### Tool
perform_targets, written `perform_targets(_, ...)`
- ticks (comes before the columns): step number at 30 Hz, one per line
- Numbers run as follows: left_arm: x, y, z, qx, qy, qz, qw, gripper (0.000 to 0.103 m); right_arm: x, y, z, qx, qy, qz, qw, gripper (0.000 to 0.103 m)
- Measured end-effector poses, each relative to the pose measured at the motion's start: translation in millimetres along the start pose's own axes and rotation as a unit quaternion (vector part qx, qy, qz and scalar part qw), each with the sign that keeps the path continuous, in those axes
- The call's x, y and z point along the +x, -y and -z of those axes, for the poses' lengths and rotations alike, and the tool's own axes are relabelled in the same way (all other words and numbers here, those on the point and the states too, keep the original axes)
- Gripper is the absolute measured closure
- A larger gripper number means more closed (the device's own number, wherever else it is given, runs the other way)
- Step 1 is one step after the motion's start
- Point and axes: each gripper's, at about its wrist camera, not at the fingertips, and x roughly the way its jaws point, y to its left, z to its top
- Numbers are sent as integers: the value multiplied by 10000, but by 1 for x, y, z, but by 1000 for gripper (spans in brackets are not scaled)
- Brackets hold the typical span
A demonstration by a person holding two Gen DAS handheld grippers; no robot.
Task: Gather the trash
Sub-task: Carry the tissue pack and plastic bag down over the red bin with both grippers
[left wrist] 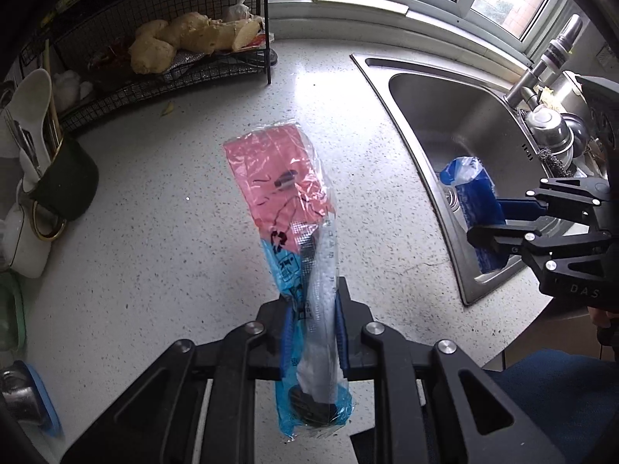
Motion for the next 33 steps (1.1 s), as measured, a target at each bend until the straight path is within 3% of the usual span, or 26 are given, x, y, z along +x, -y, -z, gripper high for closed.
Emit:
perform_targets(10,-38,45,68,-274,125,-139,9994,87,-30,-15,40,-593,146,-274,9978,77)
perform_targets(18,-60,103,119,-392,134,-321,9986,87,-49,-22,88,-1023,188,-468,9935,77)
perform_targets(25,-74,162,165,-442,167,-434,9979,87,-70,-18,141,-1139,357,-647,9907,77)
perform_targets(33,-69,216,222,-545,-38,-444,9975,87,-74,-20,212,-1160,161,-855,9894,77)
